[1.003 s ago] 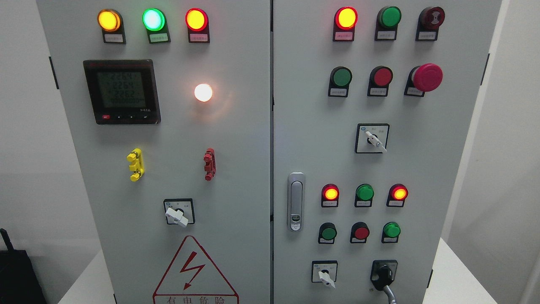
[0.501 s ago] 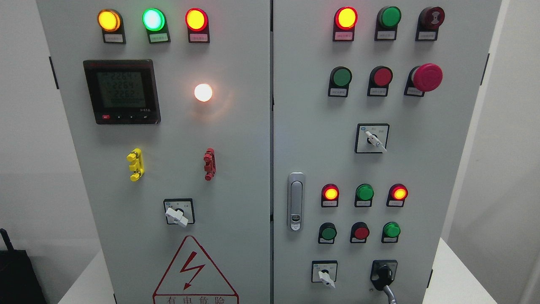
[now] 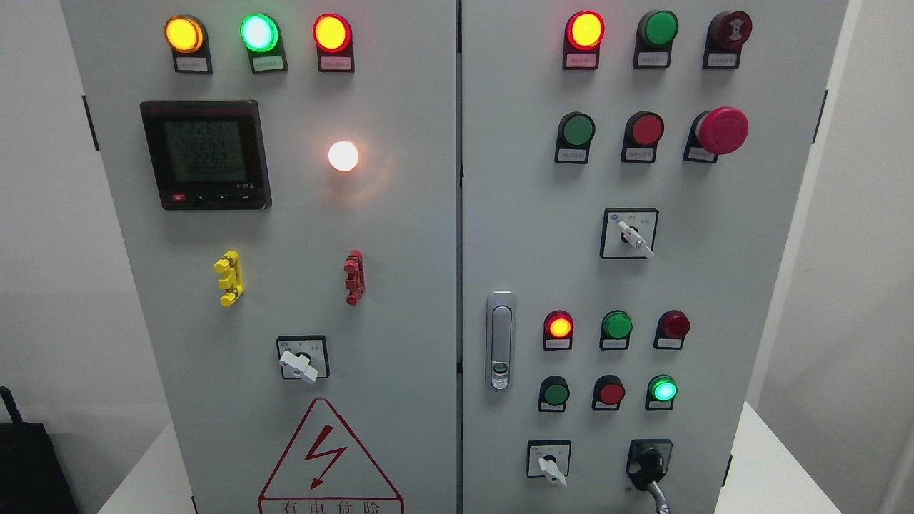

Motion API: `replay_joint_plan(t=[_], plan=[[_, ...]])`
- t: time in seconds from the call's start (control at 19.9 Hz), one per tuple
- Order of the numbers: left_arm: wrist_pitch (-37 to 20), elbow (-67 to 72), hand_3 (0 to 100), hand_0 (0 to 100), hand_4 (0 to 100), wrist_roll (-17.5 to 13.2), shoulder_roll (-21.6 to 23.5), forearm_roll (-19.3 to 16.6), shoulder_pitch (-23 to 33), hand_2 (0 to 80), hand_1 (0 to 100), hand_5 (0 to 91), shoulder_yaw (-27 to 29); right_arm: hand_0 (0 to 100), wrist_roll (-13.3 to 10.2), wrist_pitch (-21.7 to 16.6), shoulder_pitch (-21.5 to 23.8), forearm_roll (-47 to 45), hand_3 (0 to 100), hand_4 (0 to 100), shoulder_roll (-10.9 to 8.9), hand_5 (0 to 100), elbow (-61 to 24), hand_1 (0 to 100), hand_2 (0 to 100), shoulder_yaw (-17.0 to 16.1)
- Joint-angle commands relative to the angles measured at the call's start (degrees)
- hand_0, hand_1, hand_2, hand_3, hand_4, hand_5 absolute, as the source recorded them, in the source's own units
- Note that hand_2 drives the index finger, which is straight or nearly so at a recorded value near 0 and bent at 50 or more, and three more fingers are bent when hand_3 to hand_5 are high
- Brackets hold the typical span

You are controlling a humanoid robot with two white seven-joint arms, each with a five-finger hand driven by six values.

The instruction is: Trip black knob to open circuit

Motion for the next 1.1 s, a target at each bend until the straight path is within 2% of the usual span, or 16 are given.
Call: replay_joint_plan(t=[0.0, 0.45, 0.65, 1.05], plan=[[0.07, 0.06, 0, 12, 0, 0.02, -0.14, 0.14, -0.03, 0.0, 39, 0.0, 0.05, 88, 1.76, -1.66, -1.99, 0.43, 100, 100, 0.04, 91, -4.7, 95, 0, 2.41], [-0.02, 0.06, 0, 12, 0, 0.02, -0.05, 0.14, -0.03, 0.0, 39, 0.0, 0.05, 88, 1.67, -1.66, -1.73, 0.43, 100, 100, -0.13, 91, -4.08, 95, 0, 1.89], [0.07, 0.06, 0, 12, 0, 0.02, -0.05, 0.14, -0.03, 0.0, 39, 0.0, 0.05, 89, 1.49, -1.75, -1.64, 0.34, 100, 100, -1.1, 90, -4.08, 95, 0, 1.62], [-0.02, 0.06, 0, 12, 0, 0.02, -0.05, 0.14, -0.03, 0.0, 39, 0.0, 0.05, 89, 1.14, -1.75, -1.29, -0.54, 100, 100, -1.54, 90, -3.82, 96, 0, 0.57]])
